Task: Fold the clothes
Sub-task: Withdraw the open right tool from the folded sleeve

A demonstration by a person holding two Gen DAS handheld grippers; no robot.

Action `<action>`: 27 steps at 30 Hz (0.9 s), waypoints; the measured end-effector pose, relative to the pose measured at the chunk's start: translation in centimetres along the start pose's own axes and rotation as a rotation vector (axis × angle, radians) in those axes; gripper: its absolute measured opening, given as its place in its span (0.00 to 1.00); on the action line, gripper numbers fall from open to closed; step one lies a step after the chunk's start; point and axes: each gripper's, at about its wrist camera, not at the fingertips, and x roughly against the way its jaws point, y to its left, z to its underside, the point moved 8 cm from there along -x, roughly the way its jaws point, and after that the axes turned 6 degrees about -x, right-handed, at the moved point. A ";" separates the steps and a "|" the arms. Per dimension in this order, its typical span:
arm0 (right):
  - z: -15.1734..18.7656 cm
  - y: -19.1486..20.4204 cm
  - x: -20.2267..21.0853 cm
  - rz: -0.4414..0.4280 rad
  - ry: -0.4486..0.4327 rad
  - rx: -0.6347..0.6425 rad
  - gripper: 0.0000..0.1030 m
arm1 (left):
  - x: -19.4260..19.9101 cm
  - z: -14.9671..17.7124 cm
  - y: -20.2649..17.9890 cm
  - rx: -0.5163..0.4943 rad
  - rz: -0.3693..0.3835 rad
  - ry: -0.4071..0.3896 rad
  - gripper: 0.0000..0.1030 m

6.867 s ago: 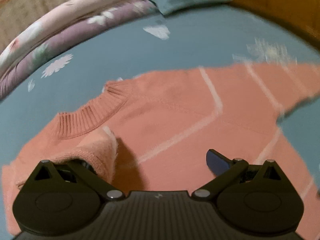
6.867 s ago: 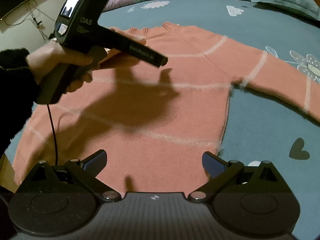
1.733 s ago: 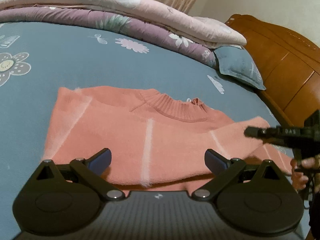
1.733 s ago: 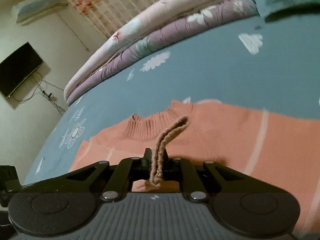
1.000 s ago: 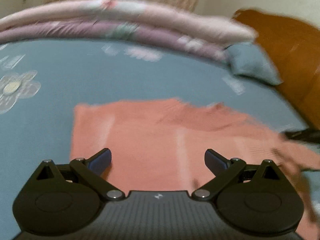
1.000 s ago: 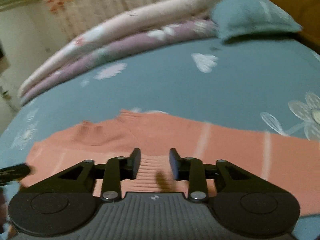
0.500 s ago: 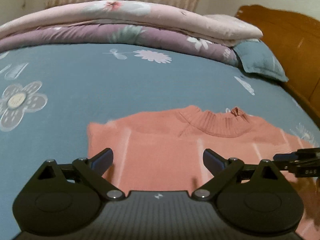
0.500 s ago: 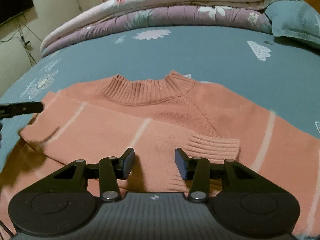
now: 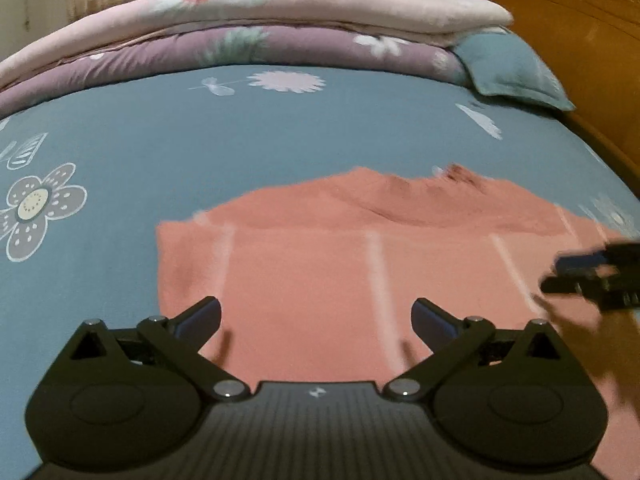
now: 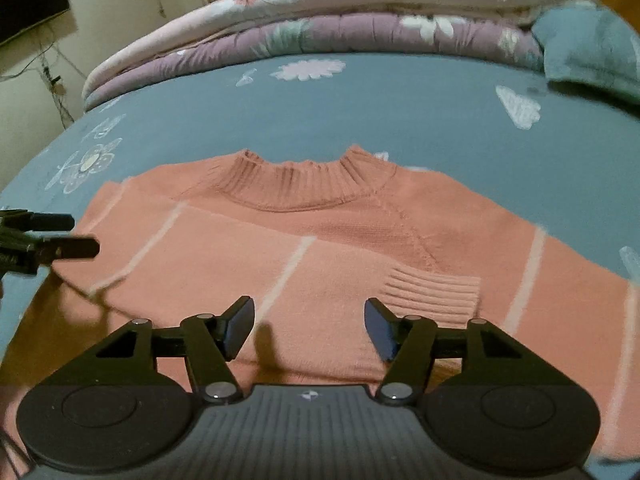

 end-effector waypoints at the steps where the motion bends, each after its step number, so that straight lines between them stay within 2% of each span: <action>1: 0.3 0.2 0.8 0.001 -0.003 0.011 0.72 | 0.2 0.6 -0.3 -0.002 0.000 0.015 0.98; 7: 4.6 -0.7 2.4 0.056 0.062 0.011 0.74 | 1.2 4.3 -2.2 -0.015 0.000 0.102 0.98; 11: 6.5 -1.1 3.4 0.097 0.055 0.038 0.75 | 2.0 6.8 -3.5 -0.024 0.000 0.160 0.98; 12: 6.8 -1.1 3.9 0.104 0.057 0.046 0.77 | 2.4 7.3 -3.5 -0.021 0.001 0.171 0.98; 13: 7.3 -1.3 4.3 0.108 0.063 0.041 0.84 | 2.8 7.7 -3.5 -0.016 0.001 0.181 0.98; 15: 8.6 -1.9 5.2 0.115 0.081 0.017 0.86 | 3.7 8.6 -3.4 -0.006 0.002 0.200 0.98; 18: 10.1 -2.2 6.6 0.116 0.095 -0.005 0.87 | 5.0 8.9 -3.7 -0.001 0.000 0.204 0.98; 23: 9.1 -0.7 7.6 0.050 0.055 -0.015 0.87 | 5.8 7.9 -5.9 -0.015 0.051 0.164 0.98; 26: 10.5 -0.1 6.6 0.060 0.103 0.010 0.88 | 5.3 9.3 -7.3 -0.055 0.054 0.206 0.98; 27: 11.3 -0.1 6.6 0.068 0.105 0.032 0.92 | 5.4 10.1 -7.5 -0.075 0.039 0.214 0.98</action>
